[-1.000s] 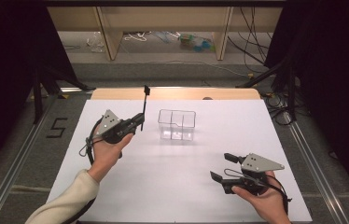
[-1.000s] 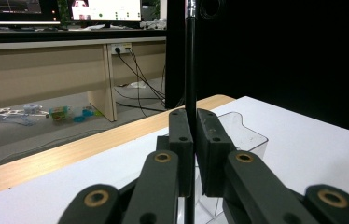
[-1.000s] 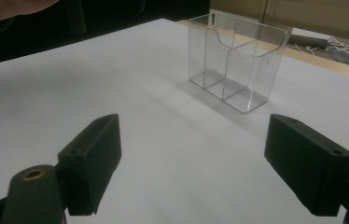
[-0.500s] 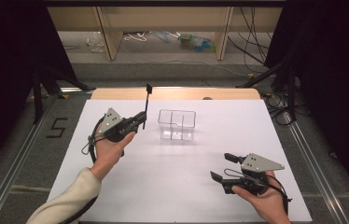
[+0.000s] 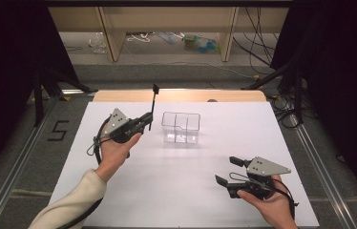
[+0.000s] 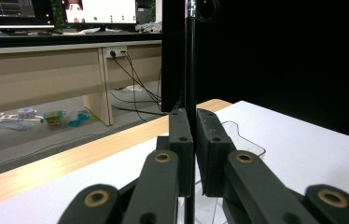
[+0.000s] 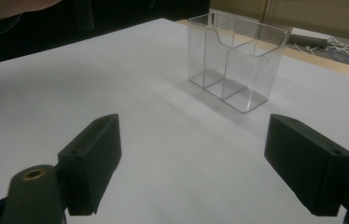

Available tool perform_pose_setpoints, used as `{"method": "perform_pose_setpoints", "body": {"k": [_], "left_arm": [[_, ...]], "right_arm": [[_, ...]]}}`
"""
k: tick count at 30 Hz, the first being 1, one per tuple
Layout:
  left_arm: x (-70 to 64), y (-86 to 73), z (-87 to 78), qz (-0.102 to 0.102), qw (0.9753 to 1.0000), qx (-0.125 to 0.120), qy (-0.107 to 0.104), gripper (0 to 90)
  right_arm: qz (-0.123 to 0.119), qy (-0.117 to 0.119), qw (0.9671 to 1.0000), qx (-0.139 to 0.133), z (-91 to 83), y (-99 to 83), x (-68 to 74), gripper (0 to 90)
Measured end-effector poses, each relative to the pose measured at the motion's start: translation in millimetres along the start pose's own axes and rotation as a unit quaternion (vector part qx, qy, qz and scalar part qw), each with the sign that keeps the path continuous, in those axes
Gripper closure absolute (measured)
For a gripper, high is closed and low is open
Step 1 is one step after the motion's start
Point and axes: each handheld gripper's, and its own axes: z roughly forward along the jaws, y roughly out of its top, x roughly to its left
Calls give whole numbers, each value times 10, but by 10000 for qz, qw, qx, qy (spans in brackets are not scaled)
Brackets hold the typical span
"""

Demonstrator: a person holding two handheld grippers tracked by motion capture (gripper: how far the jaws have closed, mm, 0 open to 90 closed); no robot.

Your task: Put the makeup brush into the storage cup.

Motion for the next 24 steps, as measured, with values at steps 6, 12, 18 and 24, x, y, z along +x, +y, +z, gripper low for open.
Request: {"method": "perform_pose_setpoints", "body": {"k": [6, 12, 18, 24], "left_arm": [[-8, 14, 22, 11, 10000, -15, -22, 855], [-18, 25, 47, -43, 10000, -46, -39, 855], [-21, 45, 63, -27, 10000, -65, -42, 855], [-20, 62, 77, 3, 10000, -71, -42, 854]], "right_arm": [[7, 35, 10000, -76, 14, -5, 1, 199], [2, 28, 10000, -59, 11, -3, 0, 199], [6, 36, 10000, -70, 13, -5, 1, 199], [0, 12, 10000, 4, 0, -1, 0, 199]]}}
